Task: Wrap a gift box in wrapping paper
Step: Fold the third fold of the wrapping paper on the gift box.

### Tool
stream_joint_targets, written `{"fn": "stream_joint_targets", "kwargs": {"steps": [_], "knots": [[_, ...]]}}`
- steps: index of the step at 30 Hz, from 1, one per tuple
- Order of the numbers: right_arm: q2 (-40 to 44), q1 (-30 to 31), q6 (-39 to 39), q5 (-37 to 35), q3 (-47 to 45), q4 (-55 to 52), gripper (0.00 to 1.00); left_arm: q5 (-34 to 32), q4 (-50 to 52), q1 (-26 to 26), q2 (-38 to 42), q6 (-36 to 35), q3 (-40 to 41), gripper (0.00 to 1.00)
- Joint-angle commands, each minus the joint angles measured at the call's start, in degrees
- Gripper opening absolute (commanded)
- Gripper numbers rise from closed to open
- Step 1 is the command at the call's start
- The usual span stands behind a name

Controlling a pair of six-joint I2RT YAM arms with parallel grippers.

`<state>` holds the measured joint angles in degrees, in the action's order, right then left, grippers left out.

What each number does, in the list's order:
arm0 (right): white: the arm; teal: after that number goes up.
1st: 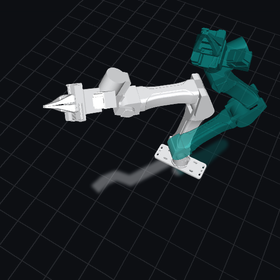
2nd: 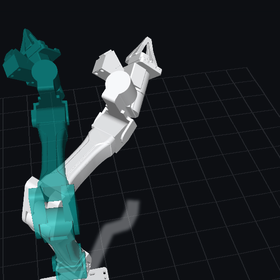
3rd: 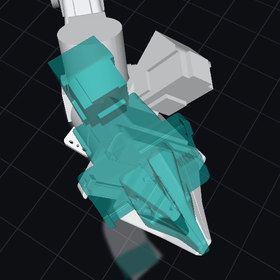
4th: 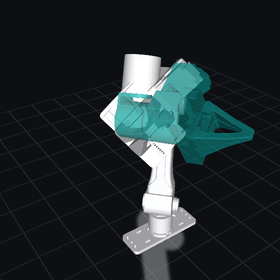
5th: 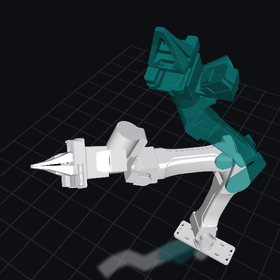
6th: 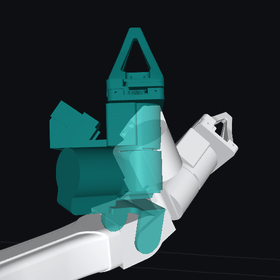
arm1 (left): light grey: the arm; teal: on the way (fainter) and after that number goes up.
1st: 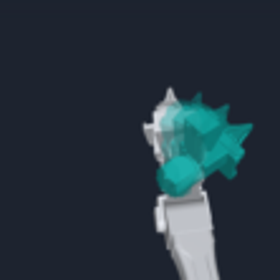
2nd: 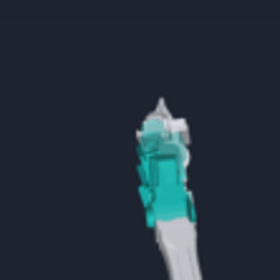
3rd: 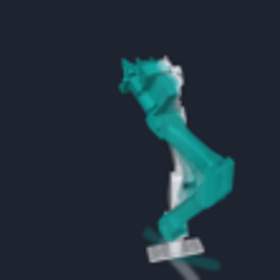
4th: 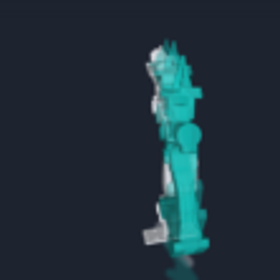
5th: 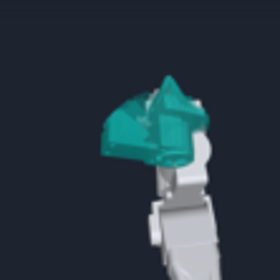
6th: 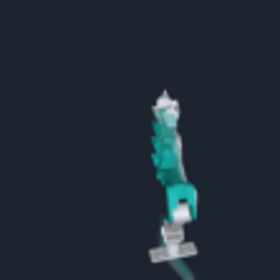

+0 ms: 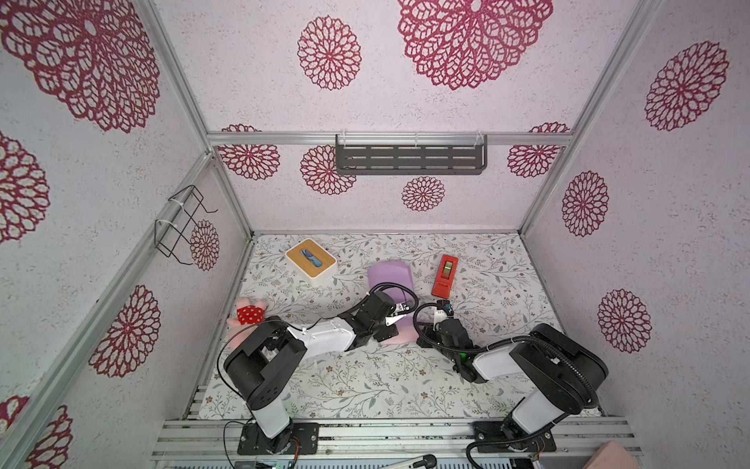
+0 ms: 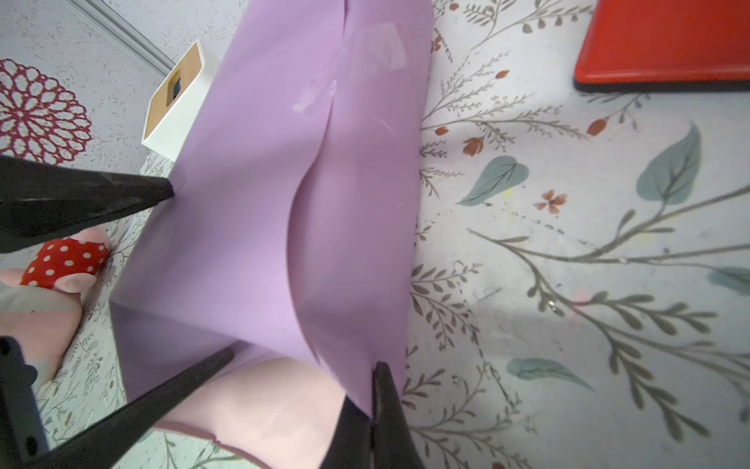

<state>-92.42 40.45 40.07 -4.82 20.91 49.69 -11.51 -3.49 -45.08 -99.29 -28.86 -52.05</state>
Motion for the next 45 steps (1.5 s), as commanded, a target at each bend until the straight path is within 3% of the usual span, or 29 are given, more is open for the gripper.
{"fn": "stream_joint_targets", "kwargs": {"steps": [1,8,19,24,33,45], "knots": [[0.4,0.2,0.5,-1.8,1.4,0.1,0.03,1.3,2.0,0.3,-1.8,-0.4,-0.9,0.84],[0.8,0.2,0.1,-1.2,1.5,-0.2,0.07,1.4,2.2,0.4,-3.2,-0.1,0.4,0.83],[10.4,-0.7,-5.1,6.6,0.8,-6.9,0.46,1.6,0.9,0.4,-2.7,0.3,1.5,0.84],[14.3,-3.2,-4.9,7.9,1.5,-9.8,0.58,2.0,0.4,0.4,-2.1,0.5,1.6,0.84],[6.0,-9.6,-0.5,17.7,10.8,-7.4,0.66,2.0,0.6,0.4,-1.9,0.7,1.1,0.85],[0.7,-9.6,-0.2,16.6,12.3,-15.0,0.68,4.0,1.1,0.3,0.3,2.0,0.5,0.90]]}}
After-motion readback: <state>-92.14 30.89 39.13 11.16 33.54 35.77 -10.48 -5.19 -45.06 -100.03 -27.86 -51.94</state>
